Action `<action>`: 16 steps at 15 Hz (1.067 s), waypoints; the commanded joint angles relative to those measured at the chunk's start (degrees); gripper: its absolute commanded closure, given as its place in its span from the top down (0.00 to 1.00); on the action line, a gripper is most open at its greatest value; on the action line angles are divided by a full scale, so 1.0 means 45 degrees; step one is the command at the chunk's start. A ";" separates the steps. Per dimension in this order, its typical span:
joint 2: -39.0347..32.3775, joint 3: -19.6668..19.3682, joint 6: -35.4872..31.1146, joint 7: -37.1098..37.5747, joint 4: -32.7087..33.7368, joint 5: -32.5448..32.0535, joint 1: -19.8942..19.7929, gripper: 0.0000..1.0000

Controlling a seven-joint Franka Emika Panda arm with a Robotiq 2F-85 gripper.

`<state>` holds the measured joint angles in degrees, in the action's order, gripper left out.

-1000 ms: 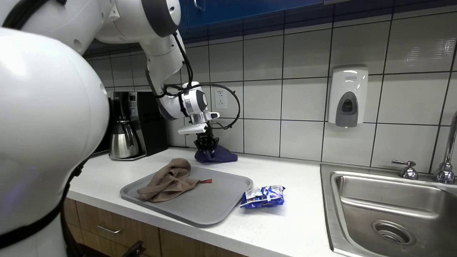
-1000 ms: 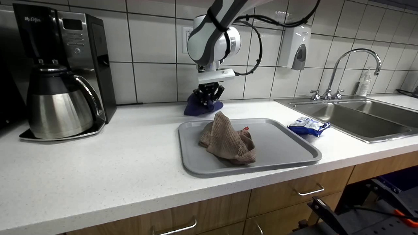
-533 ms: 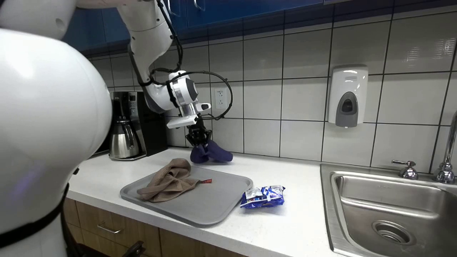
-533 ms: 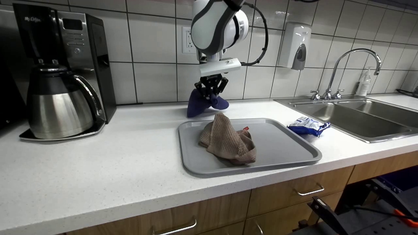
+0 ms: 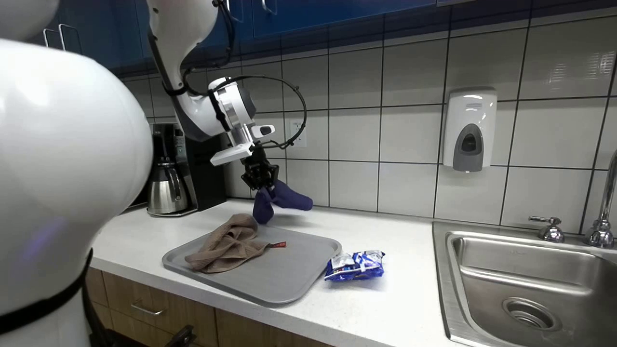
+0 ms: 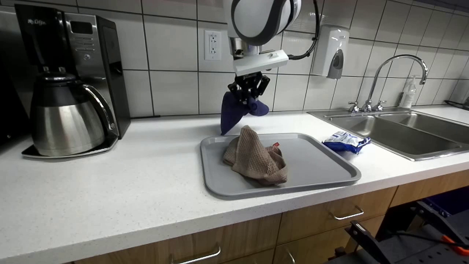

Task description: Pick the towels one at a time and place them on the tray

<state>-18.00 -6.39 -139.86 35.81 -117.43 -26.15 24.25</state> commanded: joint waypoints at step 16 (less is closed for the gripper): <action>0.4156 0.1792 -0.0634 -0.1120 -0.4802 0.0093 -0.2641 0.04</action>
<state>-3.38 -0.20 -140.25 32.00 -134.63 -26.23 15.32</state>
